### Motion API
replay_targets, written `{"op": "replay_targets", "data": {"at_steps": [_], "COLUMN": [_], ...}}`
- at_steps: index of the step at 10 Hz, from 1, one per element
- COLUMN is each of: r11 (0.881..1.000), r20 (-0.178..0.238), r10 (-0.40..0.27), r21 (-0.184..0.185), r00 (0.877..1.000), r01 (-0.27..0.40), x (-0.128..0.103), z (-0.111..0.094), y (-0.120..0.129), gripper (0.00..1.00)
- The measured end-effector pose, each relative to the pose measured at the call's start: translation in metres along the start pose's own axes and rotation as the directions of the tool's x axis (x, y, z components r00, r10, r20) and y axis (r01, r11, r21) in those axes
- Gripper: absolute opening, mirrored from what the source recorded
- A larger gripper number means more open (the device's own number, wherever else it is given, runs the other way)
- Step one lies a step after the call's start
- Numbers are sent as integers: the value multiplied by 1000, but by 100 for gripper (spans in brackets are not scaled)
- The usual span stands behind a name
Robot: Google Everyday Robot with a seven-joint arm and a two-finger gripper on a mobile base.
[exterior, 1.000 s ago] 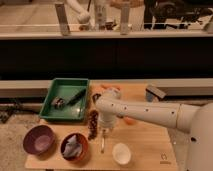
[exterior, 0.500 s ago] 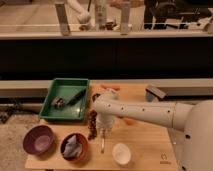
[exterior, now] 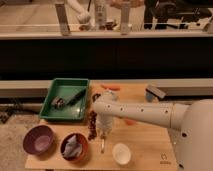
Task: Place fork in table surface
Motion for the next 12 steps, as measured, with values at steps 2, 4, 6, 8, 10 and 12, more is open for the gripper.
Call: {"op": "replay_targets", "data": {"at_steps": [2,4,6,8,10,12], "r11": [1000,1000,1000,1000,1000,1000], "r20": [8,15,23,32,37,41], "r10": [3,2,-1,-3,-2,-4], "r21": [-5,-9,-12,-14,-16,-19], "r00": [1000,1000,1000,999,999,999], "r01": [-3,-2,1,3,2,5], "x": [0,1,0,-1,-2,-3], "z": [3,5,7,10,12,13], "y": [-1,-1,-2,-1,-1,-2], "gripper": [43,41,35,35,35,35]}}
